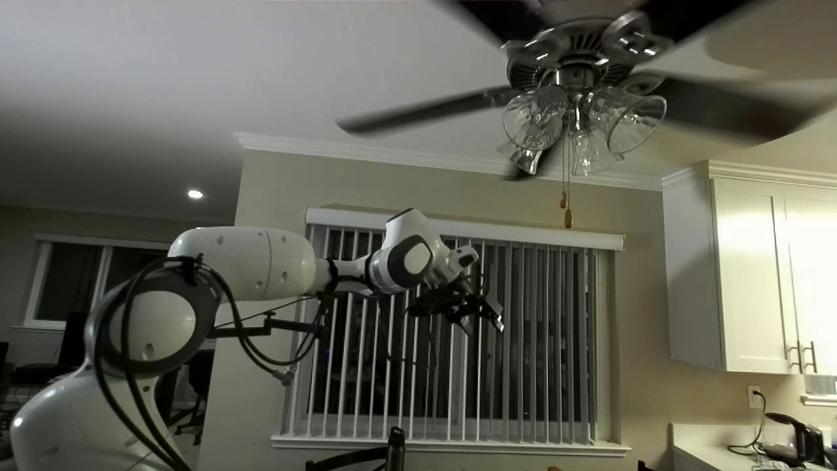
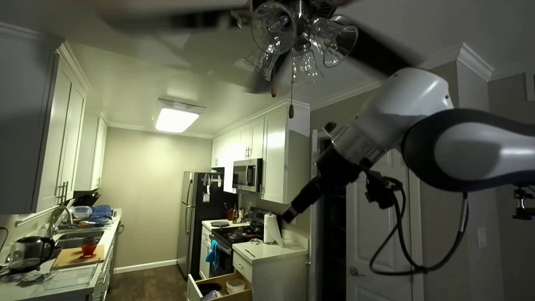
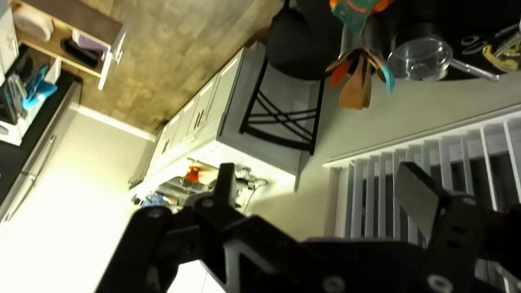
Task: Turn on the fan lights
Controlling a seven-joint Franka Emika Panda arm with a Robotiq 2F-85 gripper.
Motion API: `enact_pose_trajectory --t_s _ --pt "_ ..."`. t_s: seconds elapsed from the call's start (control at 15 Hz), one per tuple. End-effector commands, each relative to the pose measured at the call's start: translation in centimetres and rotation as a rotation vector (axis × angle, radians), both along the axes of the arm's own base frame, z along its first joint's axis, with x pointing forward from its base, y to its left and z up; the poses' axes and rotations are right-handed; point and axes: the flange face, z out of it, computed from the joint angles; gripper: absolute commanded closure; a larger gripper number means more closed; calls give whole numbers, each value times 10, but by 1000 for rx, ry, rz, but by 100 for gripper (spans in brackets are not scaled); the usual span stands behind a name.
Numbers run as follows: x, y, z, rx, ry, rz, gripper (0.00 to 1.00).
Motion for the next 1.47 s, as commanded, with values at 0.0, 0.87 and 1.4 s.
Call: enact_pose_trajectory --t_s 0.0,0.87,1.4 --pt "-3 4 65 -40 -180 84 0" --pt "25 -79 146 38 -838 56 0" --pt "28 -78 144 70 -797 31 0"
